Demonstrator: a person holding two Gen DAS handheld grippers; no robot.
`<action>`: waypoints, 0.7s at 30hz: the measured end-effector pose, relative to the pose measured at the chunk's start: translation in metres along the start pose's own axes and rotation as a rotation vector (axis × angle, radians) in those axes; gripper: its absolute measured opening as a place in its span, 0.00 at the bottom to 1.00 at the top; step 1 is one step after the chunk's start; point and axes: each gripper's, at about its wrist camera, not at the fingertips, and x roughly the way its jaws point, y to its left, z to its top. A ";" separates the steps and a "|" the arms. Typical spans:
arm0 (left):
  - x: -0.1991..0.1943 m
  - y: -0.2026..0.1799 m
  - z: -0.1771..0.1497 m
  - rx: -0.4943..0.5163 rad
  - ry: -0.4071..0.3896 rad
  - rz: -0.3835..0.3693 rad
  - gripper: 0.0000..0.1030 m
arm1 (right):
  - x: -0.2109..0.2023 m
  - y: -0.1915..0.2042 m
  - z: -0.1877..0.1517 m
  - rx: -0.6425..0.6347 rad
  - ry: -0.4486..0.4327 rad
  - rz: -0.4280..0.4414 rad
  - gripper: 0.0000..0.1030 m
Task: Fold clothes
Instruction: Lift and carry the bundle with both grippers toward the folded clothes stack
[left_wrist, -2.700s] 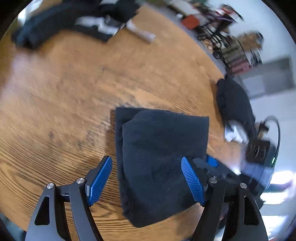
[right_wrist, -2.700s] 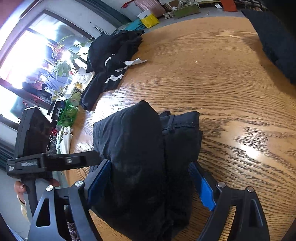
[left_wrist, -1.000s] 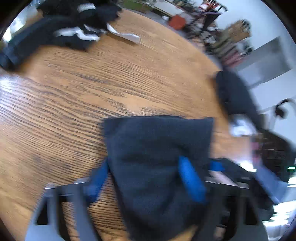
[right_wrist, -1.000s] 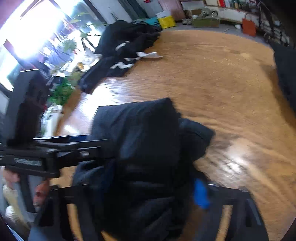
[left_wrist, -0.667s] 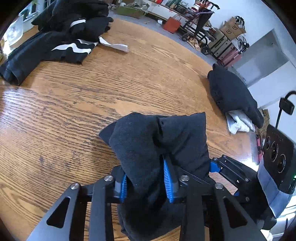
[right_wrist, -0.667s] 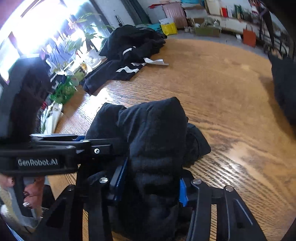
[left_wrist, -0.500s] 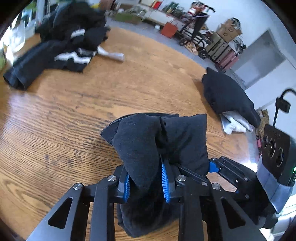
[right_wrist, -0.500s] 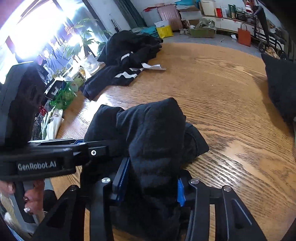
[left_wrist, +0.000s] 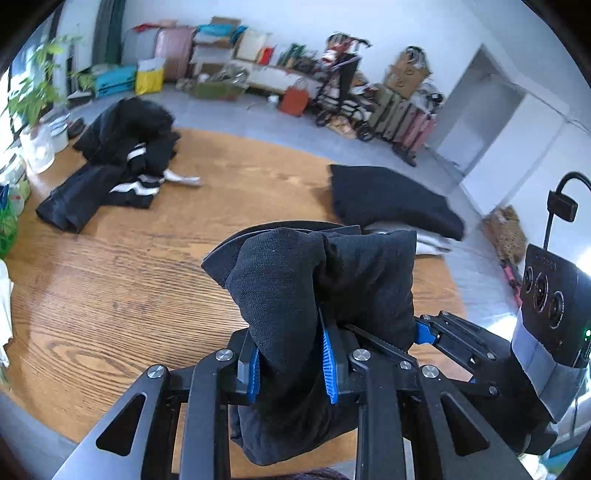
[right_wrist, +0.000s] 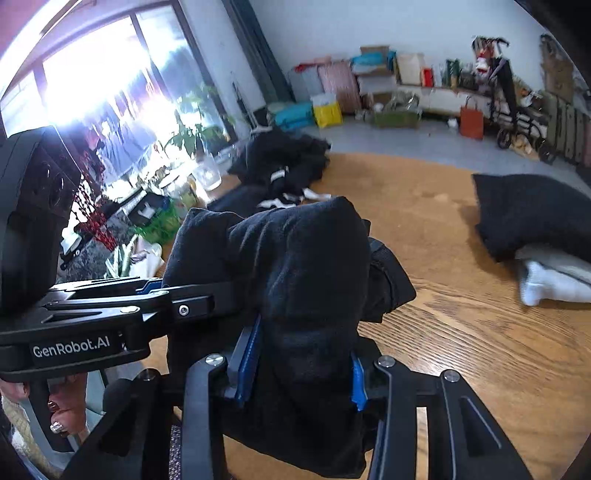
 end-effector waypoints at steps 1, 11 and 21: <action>-0.005 -0.010 -0.002 0.015 -0.003 -0.020 0.26 | -0.012 0.002 -0.003 0.006 -0.016 -0.014 0.43; -0.008 -0.132 0.003 0.204 0.022 -0.133 0.26 | -0.138 -0.032 -0.044 0.129 -0.183 -0.164 0.43; 0.065 -0.219 0.098 0.309 0.071 -0.136 0.26 | -0.159 -0.131 0.002 0.214 -0.257 -0.211 0.43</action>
